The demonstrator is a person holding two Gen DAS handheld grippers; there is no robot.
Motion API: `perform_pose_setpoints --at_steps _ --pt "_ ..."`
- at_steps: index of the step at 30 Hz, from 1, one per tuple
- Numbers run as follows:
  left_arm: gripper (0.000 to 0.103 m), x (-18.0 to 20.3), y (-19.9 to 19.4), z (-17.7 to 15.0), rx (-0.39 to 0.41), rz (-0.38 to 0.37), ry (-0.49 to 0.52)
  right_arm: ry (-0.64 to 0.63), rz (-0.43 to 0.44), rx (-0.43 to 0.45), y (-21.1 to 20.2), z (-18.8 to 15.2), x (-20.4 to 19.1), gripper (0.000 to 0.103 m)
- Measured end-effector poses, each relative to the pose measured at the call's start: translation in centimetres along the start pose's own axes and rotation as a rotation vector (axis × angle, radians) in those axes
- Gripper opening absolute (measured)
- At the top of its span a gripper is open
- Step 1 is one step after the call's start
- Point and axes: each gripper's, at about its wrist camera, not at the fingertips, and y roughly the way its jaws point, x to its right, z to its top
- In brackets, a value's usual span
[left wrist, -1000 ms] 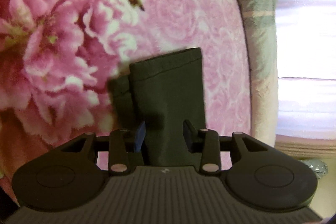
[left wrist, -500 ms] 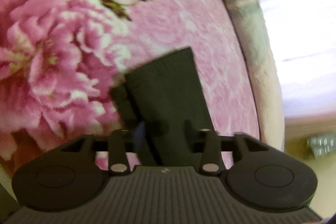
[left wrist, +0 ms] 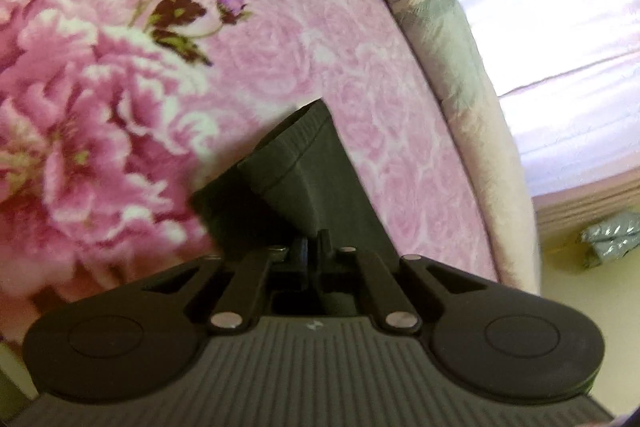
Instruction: Fold clothes
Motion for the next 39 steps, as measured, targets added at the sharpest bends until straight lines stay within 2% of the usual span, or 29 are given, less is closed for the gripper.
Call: perform_pose_setpoints --at_steps 7,9,11,12,14,15,19,23,24,25,26,30,33,34,35,36,37,39 --pt "0.007 0.1 2.0 -1.0 0.039 0.1 0.086 0.047 -0.045 -0.018 1.2 -0.8 1.9 0.003" --pt "0.011 0.6 1.6 -1.0 0.038 0.132 0.086 0.079 -0.028 -0.024 1.2 -0.8 2.4 0.004" --pt "0.012 1.6 0.7 -1.1 0.046 0.195 0.123 0.075 -0.009 -0.019 0.3 -0.4 2.7 0.005" --pt "0.013 2.3 0.3 -1.2 0.048 0.233 0.151 0.07 -0.003 -0.013 -0.1 -0.2 2.8 0.021" --pt "0.013 3.7 -0.3 -1.5 0.031 0.253 0.203 0.089 0.015 0.032 -1.4 0.6 3.3 0.04" --pt "0.013 4.6 -0.5 -1.8 0.016 0.253 0.22 0.102 0.024 0.063 -2.1 1.0 3.7 0.042" --pt "0.013 8.0 0.7 -4.0 -0.079 0.173 0.286 0.139 0.027 0.12 -4.0 3.2 5.8 0.042" --pt "0.013 12.6 3.7 -8.1 -0.156 0.079 0.374 0.223 0.063 0.166 -4.7 5.5 8.8 0.042" --pt "0.013 13.7 4.5 -9.4 -0.174 0.064 0.395 0.237 0.072 0.17 -4.7 6.1 9.4 0.039" --pt "0.013 14.4 5.2 -10.5 -0.192 0.06 0.407 0.222 0.066 0.159 -4.7 6.4 9.5 0.024" --pt "0.013 15.1 5.8 -11.6 -0.21 0.058 0.416 0.208 0.059 0.148 -4.6 6.7 9.7 0.005" --pt "0.013 16.9 8.3 -15.3 -0.26 0.085 0.464 0.057 0.007 0.144 -5.2 7.3 8.2 0.004" --pt "0.012 17.0 9.7 -16.8 -0.27 0.152 0.533 0.048 -0.048 0.1 -4.2 7.8 9.3 0.004" --pt "0.013 17.0 10.1 -17.3 -0.267 0.174 0.555 0.079 -0.034 0.08 -3.9 8.2 9.6 0.004" --pt "0.013 17.1 10.2 -17.4 -0.262 0.186 0.557 0.094 -0.025 0.057 -3.8 8.8 9.7 0.008" --pt "0.013 17.3 10.3 -17.5 -0.258 0.195 0.555 0.086 -0.019 0.05 -4.2 9.4 9.6 0.022" --pt "0.013 17.4 10.4 -17.6 -0.253 0.204 0.553 0.074 -0.02 0.08 -5.1 10.2 9.6 0.028" --pt "0.013 17.7 10.5 -17.8 -0.244 0.222 0.549 0.05 -0.023 0.142 -6.9 11.8 9.7 0.05"
